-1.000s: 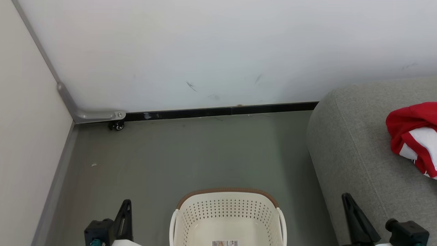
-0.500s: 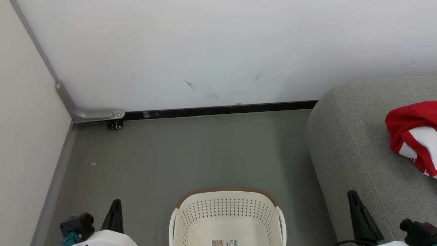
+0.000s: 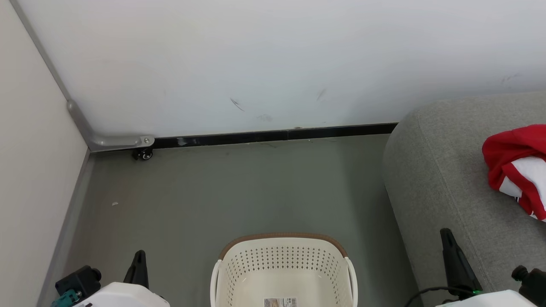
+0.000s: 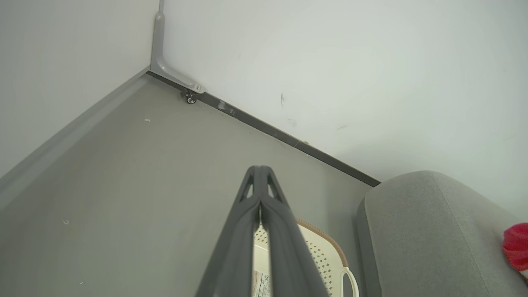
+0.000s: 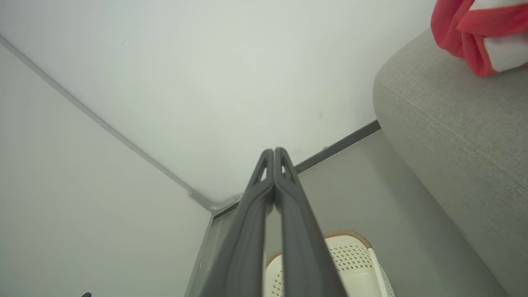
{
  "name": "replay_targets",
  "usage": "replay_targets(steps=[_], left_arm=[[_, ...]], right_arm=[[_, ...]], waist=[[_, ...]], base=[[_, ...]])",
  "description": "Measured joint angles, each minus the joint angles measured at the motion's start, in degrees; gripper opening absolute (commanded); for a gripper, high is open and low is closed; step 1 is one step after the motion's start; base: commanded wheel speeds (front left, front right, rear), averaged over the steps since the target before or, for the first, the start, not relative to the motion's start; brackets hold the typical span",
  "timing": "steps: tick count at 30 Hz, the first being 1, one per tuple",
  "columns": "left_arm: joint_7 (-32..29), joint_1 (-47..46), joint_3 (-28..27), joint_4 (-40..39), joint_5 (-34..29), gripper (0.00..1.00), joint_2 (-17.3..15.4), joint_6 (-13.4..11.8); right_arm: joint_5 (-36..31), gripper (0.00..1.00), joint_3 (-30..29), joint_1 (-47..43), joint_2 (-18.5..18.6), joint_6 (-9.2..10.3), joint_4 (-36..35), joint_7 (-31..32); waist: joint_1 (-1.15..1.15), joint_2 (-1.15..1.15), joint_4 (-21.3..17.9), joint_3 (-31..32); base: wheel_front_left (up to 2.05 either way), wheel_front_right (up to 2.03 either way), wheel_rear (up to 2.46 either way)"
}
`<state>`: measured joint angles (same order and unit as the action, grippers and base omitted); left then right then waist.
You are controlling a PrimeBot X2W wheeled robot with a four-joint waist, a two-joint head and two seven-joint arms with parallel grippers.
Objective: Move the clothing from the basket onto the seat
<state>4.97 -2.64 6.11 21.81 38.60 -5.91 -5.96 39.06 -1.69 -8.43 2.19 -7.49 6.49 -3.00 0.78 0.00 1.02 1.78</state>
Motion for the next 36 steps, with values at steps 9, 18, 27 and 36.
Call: replay_targets(steps=[9,18,27,36], left_arm=[[-1.9,0.0,-1.6,-0.8,7.3,0.0,0.6,1.6],[-3.5,0.0,-3.2,-1.6,14.5,0.0,0.9,3.5],[-5.1,0.0,-4.7,-2.1,21.8,0.0,1.3,5.3],[-6.6,-0.1,-6.2,-2.8,29.0,0.0,2.3,7.1]], right_arm=[[8.0,0.0,-0.1,0.5,0.6,0.01,1.2,0.6],[15.8,0.0,-0.2,2.9,1.3,0.01,2.4,1.6],[23.6,0.0,-0.2,4.0,1.6,0.02,3.7,2.3],[31.4,0.0,-0.2,5.3,2.0,0.02,4.9,2.7]], waist=[[0.21,0.0,-0.1,0.2],[0.0,0.0,-0.3,0.0],[-0.46,0.0,-0.4,-0.5],[-0.68,0.0,-0.5,-1.1]], base=[[0.0,0.0,0.0],[0.0,0.0,0.0],[0.0,0.0,0.0],[0.0,0.0,0.0]])
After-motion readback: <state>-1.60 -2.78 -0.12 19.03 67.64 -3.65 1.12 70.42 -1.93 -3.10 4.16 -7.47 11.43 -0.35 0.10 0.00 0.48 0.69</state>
